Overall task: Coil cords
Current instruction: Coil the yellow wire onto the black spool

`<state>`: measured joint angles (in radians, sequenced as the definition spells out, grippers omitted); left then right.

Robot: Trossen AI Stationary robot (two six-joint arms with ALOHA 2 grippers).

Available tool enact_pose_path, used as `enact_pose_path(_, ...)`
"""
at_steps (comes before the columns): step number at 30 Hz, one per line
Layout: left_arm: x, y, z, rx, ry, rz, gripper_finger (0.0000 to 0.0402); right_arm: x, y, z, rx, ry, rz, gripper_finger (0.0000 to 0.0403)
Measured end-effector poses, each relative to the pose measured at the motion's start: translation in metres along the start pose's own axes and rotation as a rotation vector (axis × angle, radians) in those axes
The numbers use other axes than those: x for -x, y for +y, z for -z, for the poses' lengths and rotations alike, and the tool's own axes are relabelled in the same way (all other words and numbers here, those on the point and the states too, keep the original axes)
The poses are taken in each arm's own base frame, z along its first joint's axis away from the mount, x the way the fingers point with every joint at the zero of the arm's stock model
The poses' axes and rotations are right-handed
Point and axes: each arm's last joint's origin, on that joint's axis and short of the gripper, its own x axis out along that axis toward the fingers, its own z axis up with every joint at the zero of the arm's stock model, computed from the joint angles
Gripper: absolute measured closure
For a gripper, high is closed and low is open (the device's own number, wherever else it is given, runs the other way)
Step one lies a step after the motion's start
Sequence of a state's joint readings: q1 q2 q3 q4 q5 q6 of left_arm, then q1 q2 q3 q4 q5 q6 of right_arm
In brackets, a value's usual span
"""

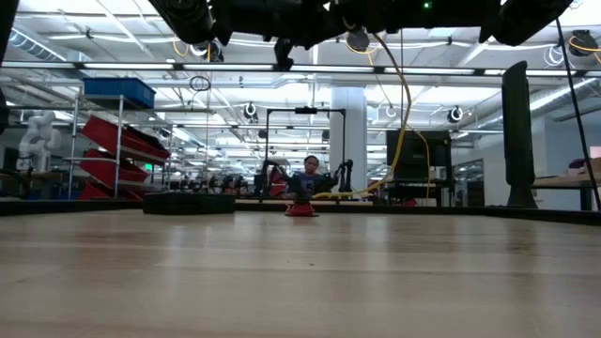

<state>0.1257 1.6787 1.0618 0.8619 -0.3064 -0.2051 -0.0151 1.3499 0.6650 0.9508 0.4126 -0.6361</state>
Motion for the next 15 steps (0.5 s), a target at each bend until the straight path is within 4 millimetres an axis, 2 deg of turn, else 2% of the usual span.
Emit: enact_pose_path(15, -0.0007, 0.0002, -0.0019, 0.049, -0.003, 0.071, 0.0401, 0.0002, 0.0028, 0.0051, 0.024, 0.055, -0.022, 0.0389)
